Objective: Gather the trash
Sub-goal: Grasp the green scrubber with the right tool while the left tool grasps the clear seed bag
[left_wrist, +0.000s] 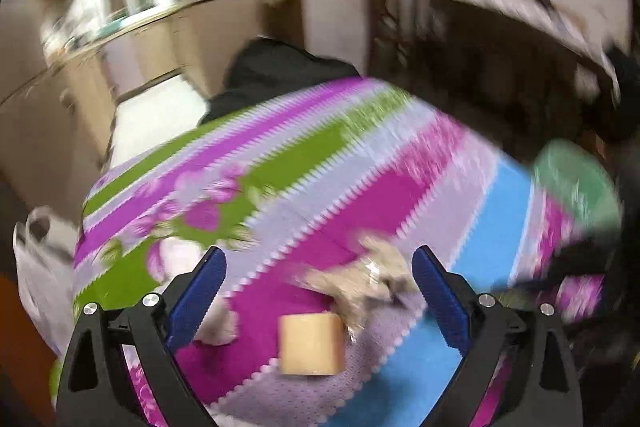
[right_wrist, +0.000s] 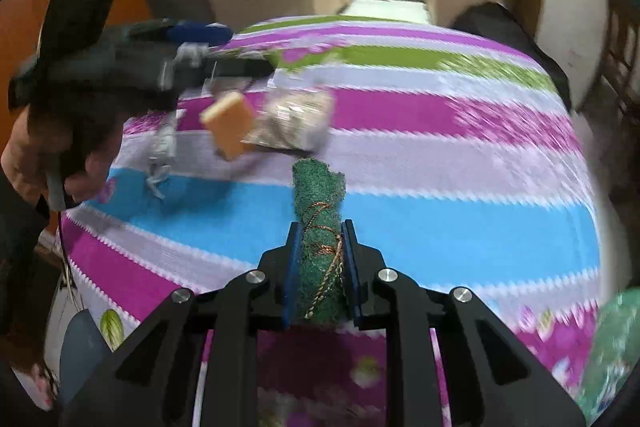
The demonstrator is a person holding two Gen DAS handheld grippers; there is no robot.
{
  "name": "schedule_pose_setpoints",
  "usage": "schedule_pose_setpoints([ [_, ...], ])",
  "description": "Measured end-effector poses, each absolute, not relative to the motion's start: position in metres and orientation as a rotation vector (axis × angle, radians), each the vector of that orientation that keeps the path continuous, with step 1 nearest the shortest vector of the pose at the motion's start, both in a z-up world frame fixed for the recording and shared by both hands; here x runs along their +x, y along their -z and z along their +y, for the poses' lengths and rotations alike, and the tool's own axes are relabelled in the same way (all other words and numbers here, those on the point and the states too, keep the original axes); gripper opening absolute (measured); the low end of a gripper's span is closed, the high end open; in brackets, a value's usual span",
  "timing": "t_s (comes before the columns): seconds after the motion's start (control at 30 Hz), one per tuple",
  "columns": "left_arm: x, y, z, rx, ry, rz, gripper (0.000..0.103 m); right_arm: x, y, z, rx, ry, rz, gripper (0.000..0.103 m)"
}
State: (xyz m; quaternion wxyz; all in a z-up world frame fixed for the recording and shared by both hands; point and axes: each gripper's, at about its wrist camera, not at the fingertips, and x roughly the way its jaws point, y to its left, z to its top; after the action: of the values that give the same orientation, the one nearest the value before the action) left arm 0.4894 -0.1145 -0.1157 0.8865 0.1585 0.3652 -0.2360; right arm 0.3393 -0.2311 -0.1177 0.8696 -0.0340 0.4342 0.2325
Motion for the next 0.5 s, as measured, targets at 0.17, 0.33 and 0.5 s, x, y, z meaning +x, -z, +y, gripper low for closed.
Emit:
schedule_pose_setpoints([
  [0.17, 0.501, 0.146, -0.128, 0.364, 0.518, 0.853, 0.093, 0.344, 0.132, -0.247, -0.054, -0.443, 0.952, 0.021],
  [0.33, 0.502, 0.165, -0.135, 0.406, 0.502, 0.909, 0.071, 0.347, 0.134, -0.243, -0.065, -0.444, 0.952, 0.022],
  [0.5, 0.506, 0.160, -0.133, 0.351, 0.476, 0.899, 0.055, 0.347, 0.135, -0.247, -0.023, -0.437, 0.938, 0.018],
])
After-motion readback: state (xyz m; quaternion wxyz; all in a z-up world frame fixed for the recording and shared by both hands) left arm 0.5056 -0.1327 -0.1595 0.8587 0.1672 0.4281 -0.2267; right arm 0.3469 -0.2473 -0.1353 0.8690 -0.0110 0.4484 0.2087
